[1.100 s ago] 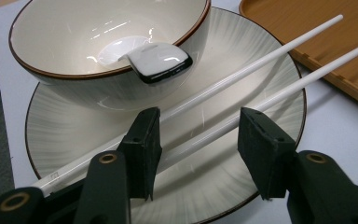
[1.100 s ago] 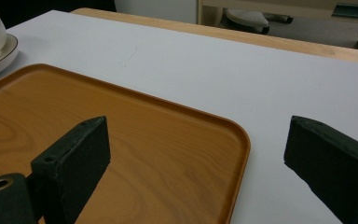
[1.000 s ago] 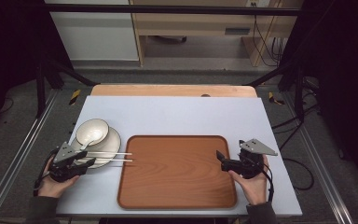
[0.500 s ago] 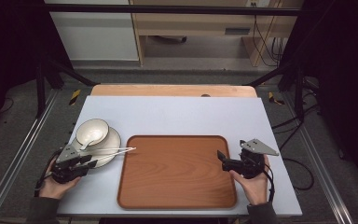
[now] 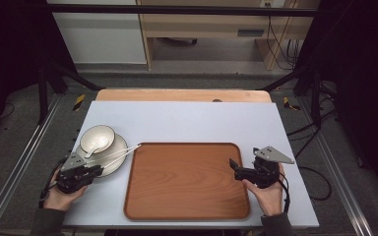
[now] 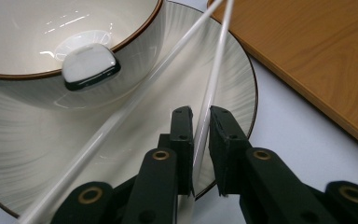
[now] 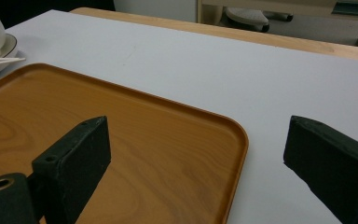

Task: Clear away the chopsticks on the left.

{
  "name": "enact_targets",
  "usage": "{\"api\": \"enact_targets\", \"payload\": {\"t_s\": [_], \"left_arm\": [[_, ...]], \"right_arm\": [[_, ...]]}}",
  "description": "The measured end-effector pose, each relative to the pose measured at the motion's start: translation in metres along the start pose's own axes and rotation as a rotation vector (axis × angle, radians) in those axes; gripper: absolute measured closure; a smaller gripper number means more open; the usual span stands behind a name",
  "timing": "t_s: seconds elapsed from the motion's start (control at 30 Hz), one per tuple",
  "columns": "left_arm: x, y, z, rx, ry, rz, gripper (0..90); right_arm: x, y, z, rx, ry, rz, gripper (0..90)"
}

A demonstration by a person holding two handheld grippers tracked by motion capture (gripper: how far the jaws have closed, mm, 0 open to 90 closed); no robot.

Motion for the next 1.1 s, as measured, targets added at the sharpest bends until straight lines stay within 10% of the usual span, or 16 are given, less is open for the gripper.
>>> {"api": "enact_targets", "payload": {"t_s": [1.1], "left_arm": [[0.011,0.016,0.000,-0.011,-0.134,0.011,84.0]], "right_arm": [[0.000,0.000,0.001,0.011,0.006,0.006,6.8]]}}
Point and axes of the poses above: each handheld gripper's, and its own axes: y roughly forward along the jaws, x roughly out of its top, z roughly to its left, the point moved 5 cm from there along y, roughly forward along the jaws, and after that the axes turned 14 degrees about -x, right-handed, at the moved point
